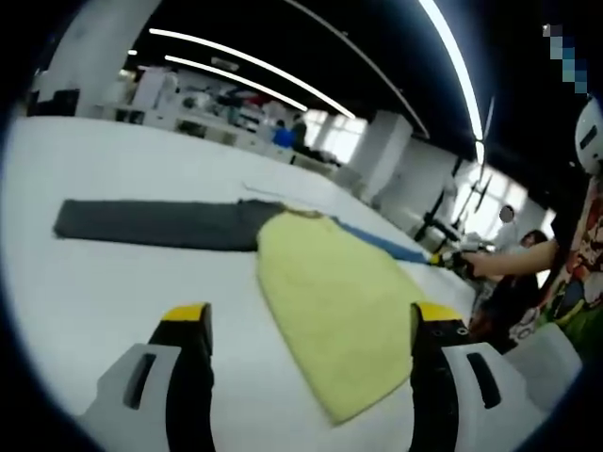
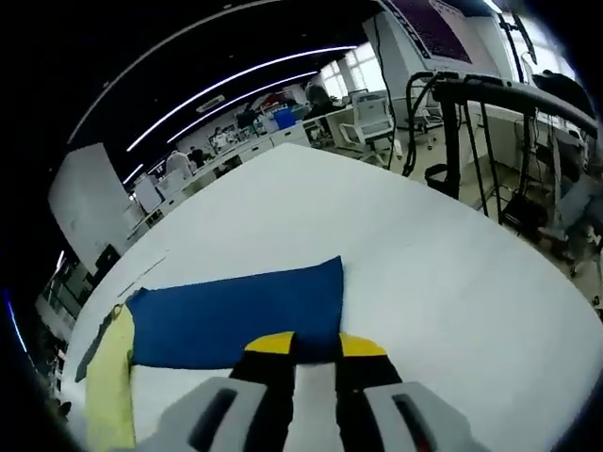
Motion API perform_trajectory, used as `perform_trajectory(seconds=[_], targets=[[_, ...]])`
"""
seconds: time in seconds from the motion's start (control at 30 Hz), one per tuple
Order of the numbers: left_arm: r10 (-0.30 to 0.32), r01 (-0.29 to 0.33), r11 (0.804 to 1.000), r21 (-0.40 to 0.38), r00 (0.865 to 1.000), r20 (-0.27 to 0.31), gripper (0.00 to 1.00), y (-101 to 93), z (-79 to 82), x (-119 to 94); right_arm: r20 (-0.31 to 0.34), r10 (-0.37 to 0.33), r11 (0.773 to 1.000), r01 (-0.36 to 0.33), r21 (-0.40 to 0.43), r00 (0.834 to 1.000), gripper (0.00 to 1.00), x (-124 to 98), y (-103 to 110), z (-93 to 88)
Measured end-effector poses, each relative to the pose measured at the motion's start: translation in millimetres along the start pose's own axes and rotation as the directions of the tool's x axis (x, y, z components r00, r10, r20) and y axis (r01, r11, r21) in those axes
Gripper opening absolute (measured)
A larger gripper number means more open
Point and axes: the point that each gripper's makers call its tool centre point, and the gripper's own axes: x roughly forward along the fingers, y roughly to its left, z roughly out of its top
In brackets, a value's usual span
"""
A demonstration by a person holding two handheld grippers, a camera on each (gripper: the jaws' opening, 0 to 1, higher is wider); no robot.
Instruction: Fold the garment on the visible template until the final outline fits inside the template.
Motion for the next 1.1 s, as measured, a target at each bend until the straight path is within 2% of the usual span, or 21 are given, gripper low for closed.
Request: perform_trajectory(seconds=[0.03, 0.13, 0.2, 0.3, 0.43, 0.6, 0.73, 0.83, 0.93, 0.97, 1.1], targets=[[0.000, 0.000, 1.000, -0.002, 1.000, -0.001, 0.82, -0.3, -0.2, 0.0, 0.000, -0.010, 1.000, 0.010, 0.002, 1.000, 0.05, 0.3, -2.6, 0.2], [-0.002, 0.001, 1.000, -0.004, 1.000, -0.006, 0.82, -0.8, -1.5, 0.3, 0.014, -0.002, 0.997, 0.001, 0.082, 1.000, 0.00, -1.0, -1.6, 3.5], [-0.001, 0.001, 1.000, -0.006, 1.000, -0.005, 0.81, -0.7, -1.2, 0.4, 0.044, 0.001, 0.997, -0.004, 0.075, 0.999, 0.00, -3.0, 0.5, 10.8], [-0.004, 0.004, 1.000, -0.006, 1.000, -0.005, 0.80, -1.4, -0.5, 0.5, 0.048, 0.015, 0.996, -0.019, 0.084, 0.999, 0.00, -5.8, 7.9, 16.7], [-0.006, 0.006, 1.000, -0.008, 1.000, -0.002, 0.80, -1.7, 1.2, 1.1, 0.069, 0.045, 0.997, -0.048, 0.053, 0.997, 0.00, -8.1, 22.2, 29.7], [-0.014, 0.014, 1.000, -0.005, 1.000, 0.015, 0.79, -3.9, 6.6, 1.0, 0.062, 0.150, 0.989, -0.148, -0.026, 0.987, 0.00, -7.3, 67.9, 43.6], [-0.016, 0.016, 1.000, 0.002, 1.000, 0.010, 0.78, -3.1, 6.6, 1.4, 0.045, 0.227, 0.970, -0.221, -0.103, 0.973, 0.00, -2.8, 110.8, 53.7], [-0.018, 0.018, 1.000, 0.001, 1.000, 0.021, 0.78, -2.5, 10.7, 0.8, 0.039, 0.311, 0.946, -0.306, -0.103, 0.950, 0.00, -1.3, 149.9, 59.9], [-0.017, 0.017, 1.000, 0.002, 1.000, 0.018, 0.76, -4.1, 11.8, 1.0, 0.028, 0.373, 0.921, -0.367, -0.134, 0.927, 0.00, -0.7, 179.5, 61.8], [-0.019, 0.019, 1.000, 0.006, 1.000, 0.017, 0.76, -3.9, 11.4, 1.2, 0.023, 0.405, 0.905, -0.398, -0.147, 0.914, 0.00, 1.2, 194.1, 63.0], [-0.028, 0.028, 1.000, 0.013, 0.999, 0.024, 0.77, -5.7, 14.7, 1.1, -0.003, 0.476, 0.871, -0.472, -0.136, 0.880, 0.00, 10.3, 229.4, 65.9]])
